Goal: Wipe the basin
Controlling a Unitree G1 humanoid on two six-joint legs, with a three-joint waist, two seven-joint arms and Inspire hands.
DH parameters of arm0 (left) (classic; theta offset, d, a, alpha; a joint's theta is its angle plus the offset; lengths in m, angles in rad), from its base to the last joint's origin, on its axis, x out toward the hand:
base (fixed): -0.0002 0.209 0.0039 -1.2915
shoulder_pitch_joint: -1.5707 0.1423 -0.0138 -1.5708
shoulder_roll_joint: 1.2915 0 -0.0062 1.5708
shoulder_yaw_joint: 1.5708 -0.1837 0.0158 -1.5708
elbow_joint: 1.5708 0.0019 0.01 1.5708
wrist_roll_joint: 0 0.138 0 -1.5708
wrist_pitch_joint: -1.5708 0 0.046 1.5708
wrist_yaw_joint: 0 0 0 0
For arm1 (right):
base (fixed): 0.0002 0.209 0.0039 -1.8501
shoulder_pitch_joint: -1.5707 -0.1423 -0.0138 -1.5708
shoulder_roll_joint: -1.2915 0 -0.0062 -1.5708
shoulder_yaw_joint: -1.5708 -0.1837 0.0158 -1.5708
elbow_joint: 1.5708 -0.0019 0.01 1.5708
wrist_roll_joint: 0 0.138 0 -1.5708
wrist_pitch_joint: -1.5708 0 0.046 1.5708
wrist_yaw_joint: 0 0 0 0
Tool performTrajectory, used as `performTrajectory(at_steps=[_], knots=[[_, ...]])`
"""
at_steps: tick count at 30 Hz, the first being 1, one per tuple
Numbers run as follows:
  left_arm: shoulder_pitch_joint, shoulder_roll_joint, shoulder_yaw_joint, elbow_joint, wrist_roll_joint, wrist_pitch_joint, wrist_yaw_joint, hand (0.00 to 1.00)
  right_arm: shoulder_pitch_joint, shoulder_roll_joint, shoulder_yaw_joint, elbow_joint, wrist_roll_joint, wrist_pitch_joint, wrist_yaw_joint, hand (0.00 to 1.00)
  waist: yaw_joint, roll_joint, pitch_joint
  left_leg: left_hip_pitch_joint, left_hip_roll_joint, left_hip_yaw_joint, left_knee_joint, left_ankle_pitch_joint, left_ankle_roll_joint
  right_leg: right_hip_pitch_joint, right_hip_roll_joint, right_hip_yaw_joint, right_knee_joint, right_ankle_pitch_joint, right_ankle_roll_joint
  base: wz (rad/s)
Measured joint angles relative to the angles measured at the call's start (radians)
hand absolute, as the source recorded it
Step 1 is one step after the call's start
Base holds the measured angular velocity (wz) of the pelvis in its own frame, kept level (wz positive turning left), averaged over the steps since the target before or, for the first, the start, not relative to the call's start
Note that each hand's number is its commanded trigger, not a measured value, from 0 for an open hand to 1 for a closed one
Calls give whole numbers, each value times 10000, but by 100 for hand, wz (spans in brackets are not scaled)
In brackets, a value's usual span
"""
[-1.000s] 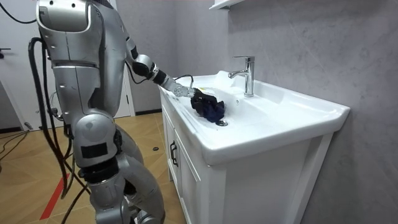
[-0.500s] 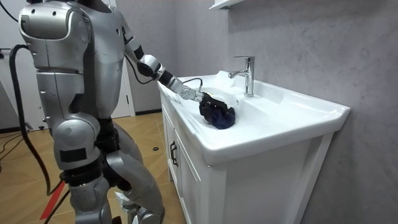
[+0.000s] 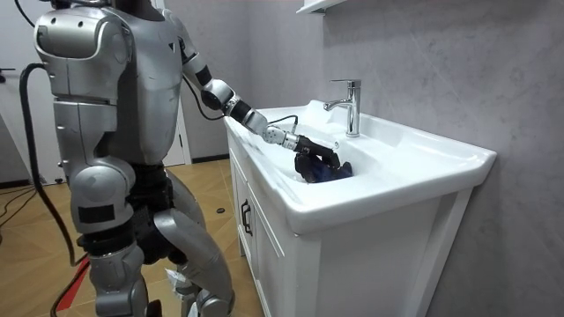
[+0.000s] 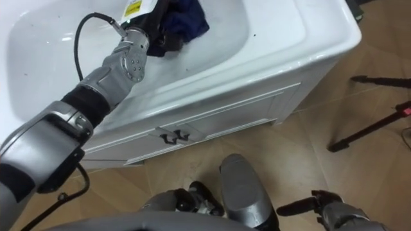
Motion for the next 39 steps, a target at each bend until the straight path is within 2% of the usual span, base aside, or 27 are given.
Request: performTrajectory(at_steps=[6, 12, 16, 20, 22, 39], knots=[[-8, -36, 127, -431, -4, -39, 21, 100, 337, -97, 5, -153, 48, 17, 24, 0, -121, 133, -74, 85, 3, 173, 94, -179, 69, 85, 12, 176, 49, -56, 111, -8], [-24, -46, 126, -435, -332, -232, 19, 100, 371, -138, 6, -196, 71, 13, 147, 0, -234, 69, -11, 383, 15, 339, 72, -297, 83, 280, 56, 356, 27, -98, 184, -10], [-109, -45, 137, -448, -1078, -493, -28, 100, 436, -191, 12, -199, 231, -5, 176, 0, -234, 126, -51, 411, 20, 354, 70, -313, 83, 294, 61, 362, 13, -99, 188, -1], [-306, -20, 135, -448, -1184, -627, -70, 100, 499, -295, 16, -200, 301, -27, 162, 0, -233, 144, -55, 424, 23, 354, 73, -311, 81, 352, 58, 347, 9, -99, 187, 0], [-395, -2, 135, -448, -1184, -816, -71, 100, 525, -308, 17, -202, 307, -75, 153, 0, -232, 164, -48, 436, 23, 349, 74, -310, 82, 374, 51, 330, 8, -100, 187, 0], [-463, 77, 162, -660, -1389, -1224, -2, 100, 528, -307, 25, -206, 324, -100, -35, 0, -219, 120, -23, 432, 28, 325, 168, -312, 81, 383, 49, 296, 13, -104, 190, 0]])
